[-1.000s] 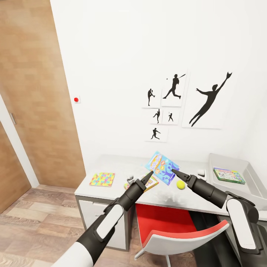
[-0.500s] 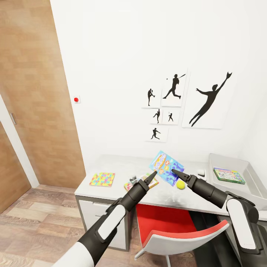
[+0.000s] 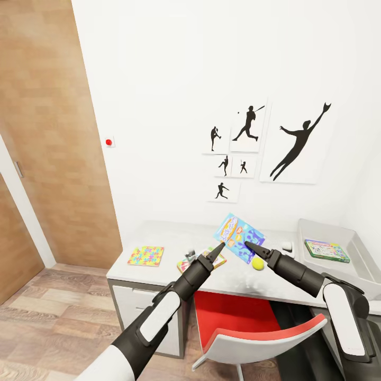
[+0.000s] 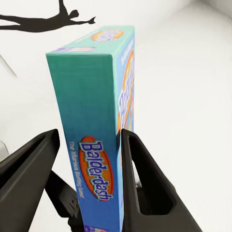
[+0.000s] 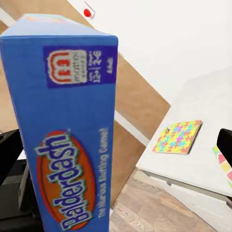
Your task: Put all the toys in the child's room - the three board games (two on the bed and one on the table), the two jigsaw puzzles on the table, and the tennis ball on the table - inside the toy box on the table in the child's room.
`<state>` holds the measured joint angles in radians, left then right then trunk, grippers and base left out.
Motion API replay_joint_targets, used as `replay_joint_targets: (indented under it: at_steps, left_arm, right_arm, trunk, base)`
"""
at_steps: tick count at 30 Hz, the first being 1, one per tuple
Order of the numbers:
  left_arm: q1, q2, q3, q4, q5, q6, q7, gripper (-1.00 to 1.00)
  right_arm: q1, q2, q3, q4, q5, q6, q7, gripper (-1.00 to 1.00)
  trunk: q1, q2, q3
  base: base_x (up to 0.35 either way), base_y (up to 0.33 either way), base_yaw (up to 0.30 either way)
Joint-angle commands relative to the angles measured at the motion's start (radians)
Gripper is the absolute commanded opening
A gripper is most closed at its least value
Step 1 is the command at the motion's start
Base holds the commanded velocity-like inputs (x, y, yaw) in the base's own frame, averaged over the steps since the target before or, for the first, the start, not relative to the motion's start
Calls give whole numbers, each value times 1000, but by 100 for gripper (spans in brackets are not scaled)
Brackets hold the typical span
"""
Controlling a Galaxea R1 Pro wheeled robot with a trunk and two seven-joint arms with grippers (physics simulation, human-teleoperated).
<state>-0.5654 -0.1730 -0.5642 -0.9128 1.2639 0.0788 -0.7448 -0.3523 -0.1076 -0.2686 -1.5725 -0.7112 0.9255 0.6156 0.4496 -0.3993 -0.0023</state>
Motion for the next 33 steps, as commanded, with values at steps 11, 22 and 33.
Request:
replay_joint_targets:
  at_steps: [11,22,33]
  left_arm:
    - [-1,1,-13,0,14,8,-5,-100]
    - [-1,2,-12,1,16,7,-3,-100]
    - [-2,4,-12,2,16,6,10,100]
  right_arm:
    - [-1,-1,0,-2,2,7,4,-100]
    - [-1,-4,0,-8,3,8,5,-100]
    - [-1,-5,0,-10,2,9,4,-100]
  trunk:
    - [0,-1,0]
    - [0,-1,0]
    - [0,-1,0]
  base:
    - [0,0,0]
    - [0,0,0]
    - [0,0,0]
